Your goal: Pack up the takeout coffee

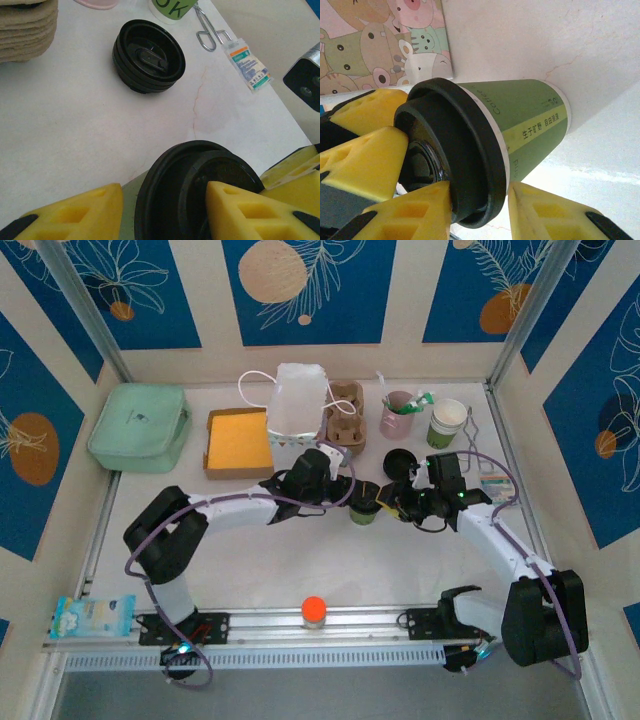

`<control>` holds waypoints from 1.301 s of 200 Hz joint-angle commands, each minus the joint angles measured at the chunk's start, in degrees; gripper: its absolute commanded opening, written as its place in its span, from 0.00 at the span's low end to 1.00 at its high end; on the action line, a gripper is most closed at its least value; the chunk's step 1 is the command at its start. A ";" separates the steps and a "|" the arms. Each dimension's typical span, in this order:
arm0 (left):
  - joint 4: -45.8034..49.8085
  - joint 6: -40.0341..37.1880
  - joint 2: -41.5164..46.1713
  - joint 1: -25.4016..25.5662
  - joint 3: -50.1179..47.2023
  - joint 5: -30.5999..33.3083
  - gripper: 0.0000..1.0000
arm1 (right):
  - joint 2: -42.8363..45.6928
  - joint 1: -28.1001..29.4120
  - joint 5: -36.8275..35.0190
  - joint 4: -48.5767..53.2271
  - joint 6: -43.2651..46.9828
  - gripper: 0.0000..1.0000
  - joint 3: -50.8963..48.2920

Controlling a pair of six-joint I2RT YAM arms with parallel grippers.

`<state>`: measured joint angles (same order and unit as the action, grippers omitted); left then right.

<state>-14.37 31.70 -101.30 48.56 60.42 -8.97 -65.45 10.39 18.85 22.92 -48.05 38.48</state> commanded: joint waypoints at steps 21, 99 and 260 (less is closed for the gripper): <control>13.92 -1.40 -2.22 0.79 -1.57 1.09 0.47 | 0.83 -0.59 -7.66 7.02 -1.07 0.34 -2.08; 15.78 -1.39 -5.11 4.39 4.88 0.98 0.48 | 10.74 -5.77 -9.15 10.35 -1.93 0.34 -4.10; 18.22 -1.16 -11.38 9.27 16.42 0.14 0.48 | 23.38 -14.17 -10.31 18.97 -1.39 0.37 -4.76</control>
<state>-2.81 31.46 -109.78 56.64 76.16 -8.38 -43.59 -2.37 9.10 37.95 -49.54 32.97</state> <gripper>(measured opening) 0.477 0.360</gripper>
